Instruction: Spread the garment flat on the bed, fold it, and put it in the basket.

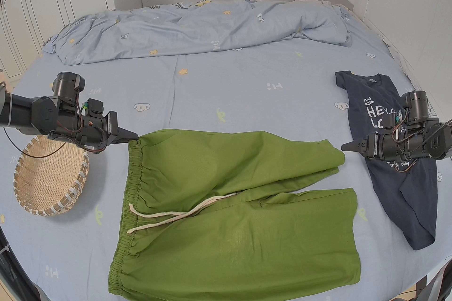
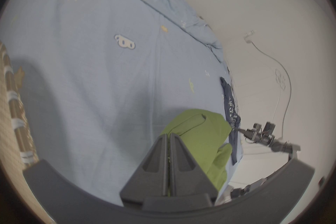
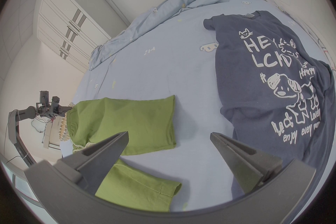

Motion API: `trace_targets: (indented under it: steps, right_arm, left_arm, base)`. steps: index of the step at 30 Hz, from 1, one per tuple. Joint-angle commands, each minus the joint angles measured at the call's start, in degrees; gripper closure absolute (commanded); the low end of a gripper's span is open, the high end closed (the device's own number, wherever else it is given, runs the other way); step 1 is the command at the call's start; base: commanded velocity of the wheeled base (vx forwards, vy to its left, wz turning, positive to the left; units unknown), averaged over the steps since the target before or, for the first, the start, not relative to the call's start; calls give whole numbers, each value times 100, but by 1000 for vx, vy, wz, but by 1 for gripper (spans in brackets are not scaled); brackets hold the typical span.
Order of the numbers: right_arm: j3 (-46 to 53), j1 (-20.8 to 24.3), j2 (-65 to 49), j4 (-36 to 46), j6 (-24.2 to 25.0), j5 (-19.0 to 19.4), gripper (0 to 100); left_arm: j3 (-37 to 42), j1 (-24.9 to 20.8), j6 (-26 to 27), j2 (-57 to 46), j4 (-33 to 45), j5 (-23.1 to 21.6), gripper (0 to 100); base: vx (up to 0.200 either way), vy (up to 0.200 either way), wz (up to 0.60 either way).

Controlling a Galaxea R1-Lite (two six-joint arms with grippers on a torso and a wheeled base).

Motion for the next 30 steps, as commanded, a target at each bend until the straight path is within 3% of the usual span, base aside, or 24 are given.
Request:
trace_targets:
  steps: [1,11,18,23,24,26,30]
  right_arm:
    - [-12,-9,-22,-1,2,3,0]
    - [-56,-88,22,-36,54,12,0]
    - [-267,-167,356,-634,327,65,0]
    - [-856,-159,769,-687,379,161,0]
    - [-1577,-141,1209,-573,467,179,0]
    - [-1858,-123,1393,-476,476,179,0]
    - [-2209,35,1710,-476,670,531,0]
  left_arm:
    - [384,182,585,-275,-66,55,100]
    - [859,147,690,-600,-576,19,100]
    - [894,147,699,-688,-585,37,100]
    - [929,94,699,-697,-585,37,100]
    - [973,-29,699,-697,-585,46,100]
    - [1008,-73,699,-697,-585,46,100]
    - [1166,-152,717,-776,-585,55,100]
  base:
    - [0,0,0]
    - [0,0,0]
    - [0,0,0]
    - [0,0,0]
    - [0,0,0]
    - [0,0,0]
    - [0,0,0]
